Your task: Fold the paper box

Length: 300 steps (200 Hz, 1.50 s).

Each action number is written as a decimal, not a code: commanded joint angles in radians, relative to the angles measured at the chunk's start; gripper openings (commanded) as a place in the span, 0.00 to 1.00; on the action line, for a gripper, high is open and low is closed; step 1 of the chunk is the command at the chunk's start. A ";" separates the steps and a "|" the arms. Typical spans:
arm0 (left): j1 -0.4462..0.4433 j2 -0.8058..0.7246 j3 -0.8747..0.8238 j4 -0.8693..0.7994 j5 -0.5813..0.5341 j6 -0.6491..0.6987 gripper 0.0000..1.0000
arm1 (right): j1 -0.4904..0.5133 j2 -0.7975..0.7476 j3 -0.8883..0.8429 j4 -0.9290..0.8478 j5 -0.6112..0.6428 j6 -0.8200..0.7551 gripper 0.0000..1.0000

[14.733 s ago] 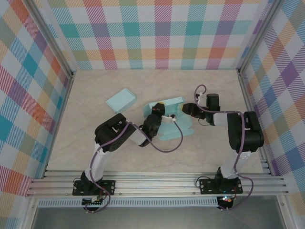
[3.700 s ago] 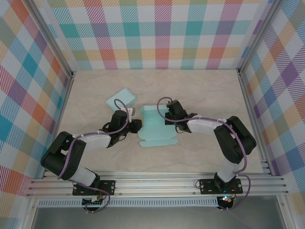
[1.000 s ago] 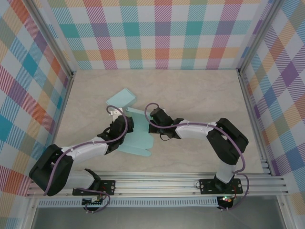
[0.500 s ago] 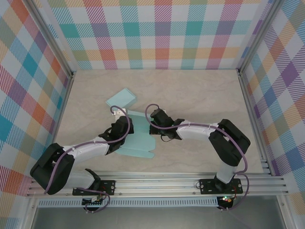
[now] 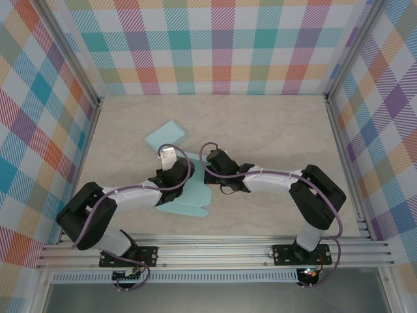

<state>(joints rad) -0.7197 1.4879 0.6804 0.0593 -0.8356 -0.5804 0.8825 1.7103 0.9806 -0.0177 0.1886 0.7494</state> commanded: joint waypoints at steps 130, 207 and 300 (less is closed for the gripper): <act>0.031 -0.028 0.107 -0.076 0.382 -0.039 0.73 | -0.097 -0.012 0.112 -0.370 -0.019 -0.034 0.00; 0.030 -0.220 0.121 -0.217 0.645 -0.056 1.00 | -0.252 0.078 0.329 -0.758 -0.170 -0.293 0.00; 0.068 -0.382 0.130 -0.307 0.656 -0.033 1.00 | -0.332 0.316 0.592 -1.008 -0.145 -0.461 0.07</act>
<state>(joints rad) -0.6746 1.1408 0.7979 -0.2192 -0.1905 -0.6308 0.5602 1.9606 1.5196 -0.9646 0.0177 0.3309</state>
